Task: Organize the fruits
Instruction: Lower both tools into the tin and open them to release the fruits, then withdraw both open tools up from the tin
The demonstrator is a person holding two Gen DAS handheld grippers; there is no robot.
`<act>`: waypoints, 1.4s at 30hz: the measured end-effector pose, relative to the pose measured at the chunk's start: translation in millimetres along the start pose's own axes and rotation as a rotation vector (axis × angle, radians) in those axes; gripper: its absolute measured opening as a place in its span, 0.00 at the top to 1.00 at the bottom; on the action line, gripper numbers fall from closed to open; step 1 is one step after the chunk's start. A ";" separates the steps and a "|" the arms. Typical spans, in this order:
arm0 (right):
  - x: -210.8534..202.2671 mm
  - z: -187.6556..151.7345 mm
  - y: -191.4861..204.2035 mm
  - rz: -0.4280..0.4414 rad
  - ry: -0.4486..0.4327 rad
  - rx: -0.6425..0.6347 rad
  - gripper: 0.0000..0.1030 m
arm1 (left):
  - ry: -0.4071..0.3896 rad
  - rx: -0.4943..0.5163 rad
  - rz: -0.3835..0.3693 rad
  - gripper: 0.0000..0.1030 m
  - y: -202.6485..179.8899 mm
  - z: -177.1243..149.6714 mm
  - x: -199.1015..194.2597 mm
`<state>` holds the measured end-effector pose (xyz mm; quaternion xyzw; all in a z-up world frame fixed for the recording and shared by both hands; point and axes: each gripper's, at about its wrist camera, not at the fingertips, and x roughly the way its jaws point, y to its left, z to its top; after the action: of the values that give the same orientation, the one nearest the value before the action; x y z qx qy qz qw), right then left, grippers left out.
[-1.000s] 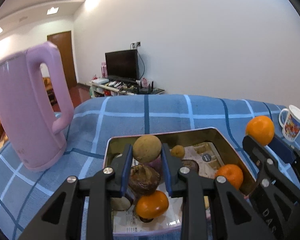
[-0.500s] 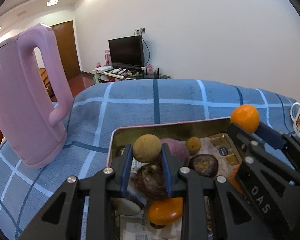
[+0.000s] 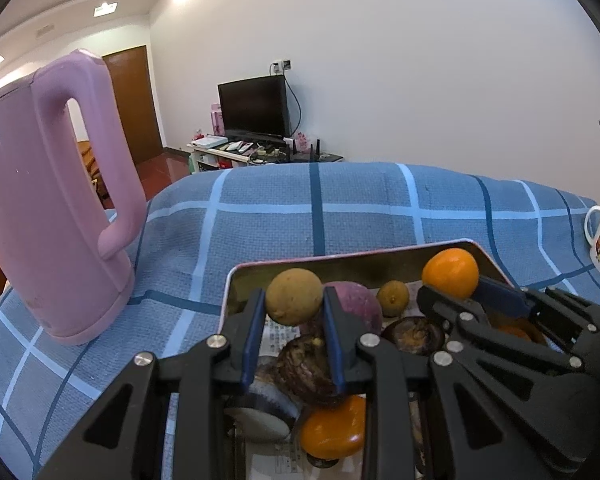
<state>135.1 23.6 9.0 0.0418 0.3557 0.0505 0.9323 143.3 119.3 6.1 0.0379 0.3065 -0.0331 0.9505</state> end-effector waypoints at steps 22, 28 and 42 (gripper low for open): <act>-92.3 -30.1 -22.3 -0.223 -0.457 0.165 0.16 | -0.206 0.052 0.079 0.00 -11.4 -9.2 -45.5; -108.9 -39.8 -14.3 -0.236 -0.466 0.160 0.16 | -0.220 0.019 0.084 0.00 -1.7 -14.9 -55.9; -135.9 -61.0 -4.4 -0.239 -0.501 0.131 0.16 | -0.256 -0.023 0.087 0.00 7.9 -39.0 -89.2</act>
<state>-6.1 4.9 52.8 0.0711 0.1191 -0.0948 0.9858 49.2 134.3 27.1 0.0356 0.1809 0.0069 0.9828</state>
